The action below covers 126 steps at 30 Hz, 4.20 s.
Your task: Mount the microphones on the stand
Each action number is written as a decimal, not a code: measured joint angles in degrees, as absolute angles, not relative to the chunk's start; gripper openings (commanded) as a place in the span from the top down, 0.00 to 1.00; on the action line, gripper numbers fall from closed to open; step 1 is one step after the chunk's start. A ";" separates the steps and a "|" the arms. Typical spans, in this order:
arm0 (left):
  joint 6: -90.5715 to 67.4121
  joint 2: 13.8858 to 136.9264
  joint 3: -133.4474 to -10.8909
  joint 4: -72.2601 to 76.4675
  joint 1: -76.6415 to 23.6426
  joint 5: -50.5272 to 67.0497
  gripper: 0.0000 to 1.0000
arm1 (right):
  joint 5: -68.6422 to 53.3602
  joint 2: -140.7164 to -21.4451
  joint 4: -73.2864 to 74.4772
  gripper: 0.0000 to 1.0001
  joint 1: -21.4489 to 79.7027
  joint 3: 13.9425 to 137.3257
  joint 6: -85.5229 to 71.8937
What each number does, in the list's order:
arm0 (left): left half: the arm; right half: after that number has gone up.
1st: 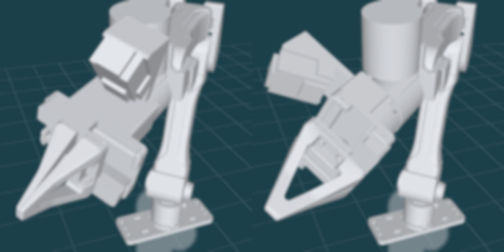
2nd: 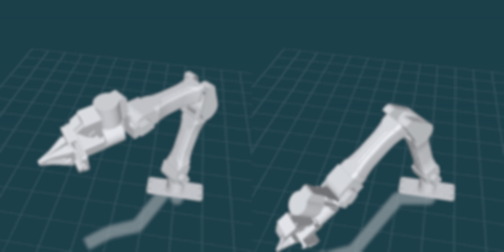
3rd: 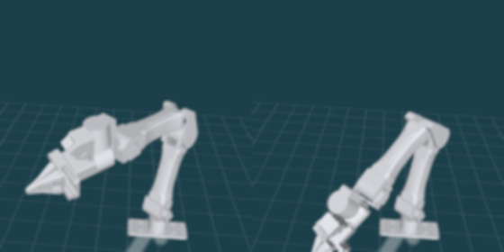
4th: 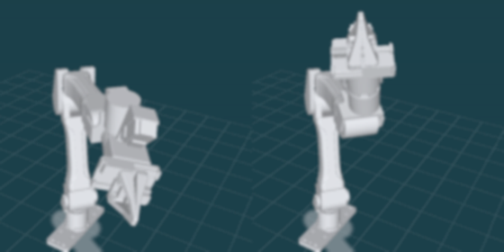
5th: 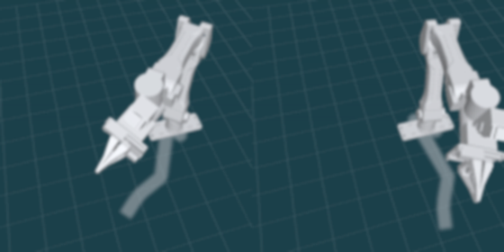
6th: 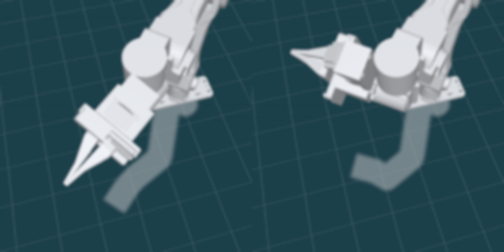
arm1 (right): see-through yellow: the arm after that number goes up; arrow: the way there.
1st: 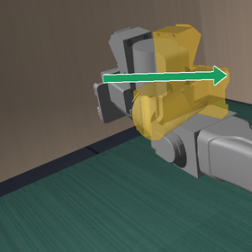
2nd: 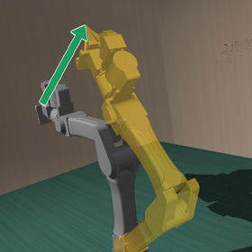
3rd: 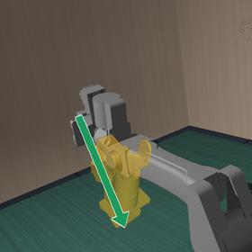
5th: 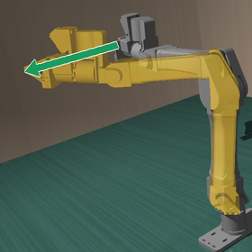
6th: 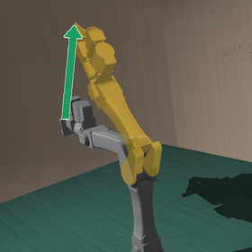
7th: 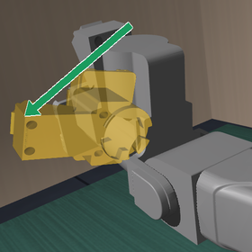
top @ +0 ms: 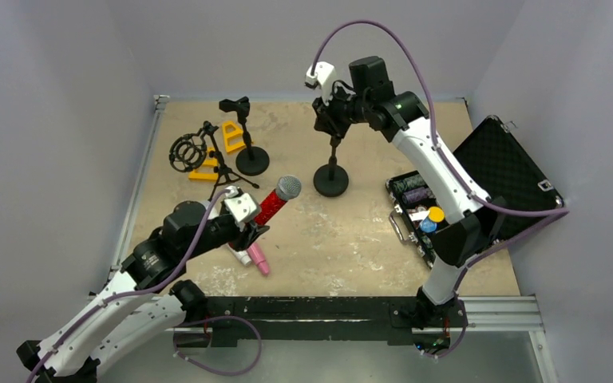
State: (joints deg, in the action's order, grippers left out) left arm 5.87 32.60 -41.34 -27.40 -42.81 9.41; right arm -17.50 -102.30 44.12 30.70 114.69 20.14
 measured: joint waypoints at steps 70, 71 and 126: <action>-8.01 37.21 -33.28 4.32 -42.81 21.80 1.00 | -67.11 -71.33 58.06 0.14 18.63 85.73 52.84; -8.01 37.21 -32.93 5.06 -42.81 21.85 1.00 | -67.09 -71.31 58.00 0.14 18.63 85.73 53.06; -8.40 35.94 -27.27 10.72 -42.81 19.86 1.00 | -65.08 -74.61 52.29 0.15 18.59 84.40 48.86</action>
State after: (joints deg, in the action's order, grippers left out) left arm -8.40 35.94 -27.27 10.72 -42.81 19.86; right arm -65.08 -74.61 52.29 18.59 84.40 48.86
